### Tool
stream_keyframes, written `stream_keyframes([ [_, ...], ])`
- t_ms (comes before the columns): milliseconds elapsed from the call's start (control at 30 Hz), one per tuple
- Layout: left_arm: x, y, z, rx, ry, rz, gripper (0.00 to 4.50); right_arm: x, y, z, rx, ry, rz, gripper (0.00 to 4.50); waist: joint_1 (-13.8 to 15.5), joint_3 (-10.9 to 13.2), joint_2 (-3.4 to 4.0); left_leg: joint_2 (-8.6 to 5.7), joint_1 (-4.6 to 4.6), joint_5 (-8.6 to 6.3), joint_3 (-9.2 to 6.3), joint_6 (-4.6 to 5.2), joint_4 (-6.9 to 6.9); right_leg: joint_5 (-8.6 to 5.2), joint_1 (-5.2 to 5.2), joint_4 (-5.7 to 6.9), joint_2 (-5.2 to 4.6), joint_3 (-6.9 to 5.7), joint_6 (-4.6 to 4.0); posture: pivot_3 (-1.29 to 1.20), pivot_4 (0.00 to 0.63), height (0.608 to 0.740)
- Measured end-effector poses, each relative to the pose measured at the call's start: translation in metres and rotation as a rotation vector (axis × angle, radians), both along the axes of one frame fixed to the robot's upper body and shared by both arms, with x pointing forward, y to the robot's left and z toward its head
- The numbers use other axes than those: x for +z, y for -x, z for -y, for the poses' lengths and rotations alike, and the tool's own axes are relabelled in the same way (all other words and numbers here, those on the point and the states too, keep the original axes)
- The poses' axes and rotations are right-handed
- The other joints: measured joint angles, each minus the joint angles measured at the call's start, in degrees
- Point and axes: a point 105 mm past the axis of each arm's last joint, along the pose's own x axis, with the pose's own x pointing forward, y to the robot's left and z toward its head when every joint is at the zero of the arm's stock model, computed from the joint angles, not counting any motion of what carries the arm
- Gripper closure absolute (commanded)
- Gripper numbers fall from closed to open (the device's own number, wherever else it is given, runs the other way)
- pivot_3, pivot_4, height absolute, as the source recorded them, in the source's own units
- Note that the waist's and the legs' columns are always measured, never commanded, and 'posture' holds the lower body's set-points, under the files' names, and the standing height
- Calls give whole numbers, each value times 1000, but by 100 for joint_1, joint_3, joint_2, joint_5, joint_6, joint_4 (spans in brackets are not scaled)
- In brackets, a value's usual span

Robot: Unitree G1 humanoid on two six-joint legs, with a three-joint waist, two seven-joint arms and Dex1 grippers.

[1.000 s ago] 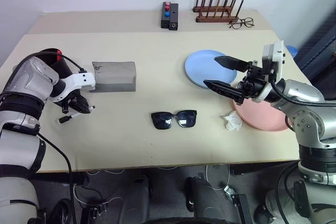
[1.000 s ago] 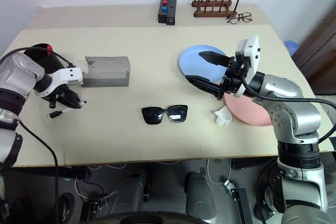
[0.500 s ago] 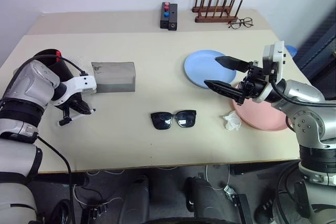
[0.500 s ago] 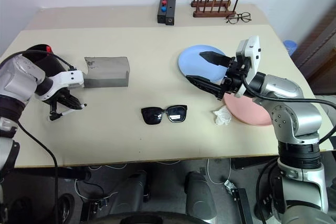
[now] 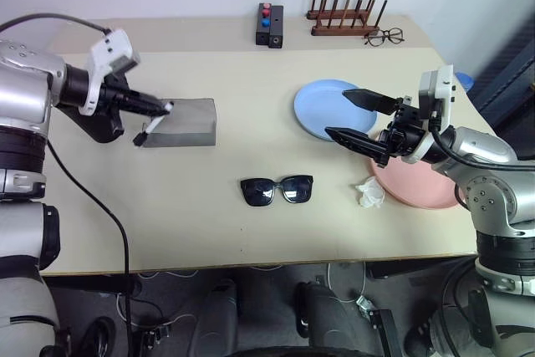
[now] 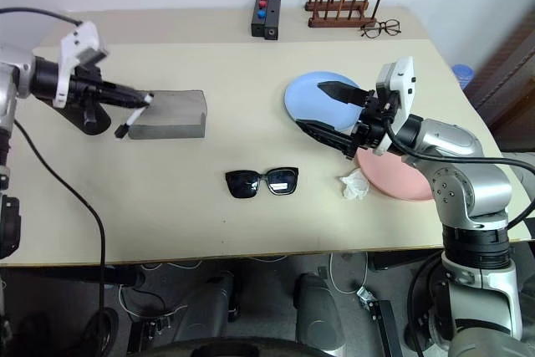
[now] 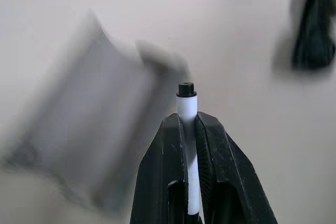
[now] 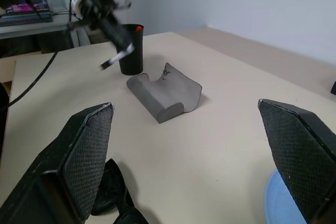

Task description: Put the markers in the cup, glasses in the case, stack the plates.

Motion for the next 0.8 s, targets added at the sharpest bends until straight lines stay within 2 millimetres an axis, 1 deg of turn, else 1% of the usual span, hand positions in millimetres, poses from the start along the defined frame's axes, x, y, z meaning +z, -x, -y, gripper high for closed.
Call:
stream_keyframes([
  [100,17,-4,3,0,87,113,4480,-2,-1,1,4,-5,-11,0,0,0,0,0,0,0,1,0,1,1,0,0,0,0,1,0,150,740],
  [200,32,-16,-3,94,172,197,4480,-1,1,0,39,-24,-18,0,1,0,-1,0,1,1,1,0,2,1,0,5,1,0,2,0,150,740],
  [367,69,-31,-29,282,287,410,4480,2,9,-4,121,-51,-25,0,3,1,-1,0,2,1,1,0,3,2,1,6,2,0,3,0,150,740],
  [433,80,-35,-39,345,317,475,4480,4,9,-6,129,-57,-20,0,4,1,-2,0,3,1,2,0,3,2,2,6,2,-1,3,0,150,740],
  [500,90,-39,-53,427,361,534,4480,8,8,-8,130,-65,1,0,2,1,-2,0,4,1,2,0,4,2,2,6,2,-1,4,0,150,740],
  [600,96,-40,-72,524,387,590,4480,11,6,-9,119,-69,20,0,3,1,-2,0,4,1,2,0,2,2,2,6,2,-1,4,0,150,740],
  [733,89,-38,-102,657,400,614,4480,11,5,-9,106,-65,23,0,3,1,-3,0,3,0,3,-1,2,2,1,6,2,-1,4,0,150,740],
  [800,87,-36,-113,707,418,632,4480,11,4,-8,99,-65,23,0,4,1,-3,0,3,0,3,-1,2,2,2,5,2,-1,4,0,150,740],
])
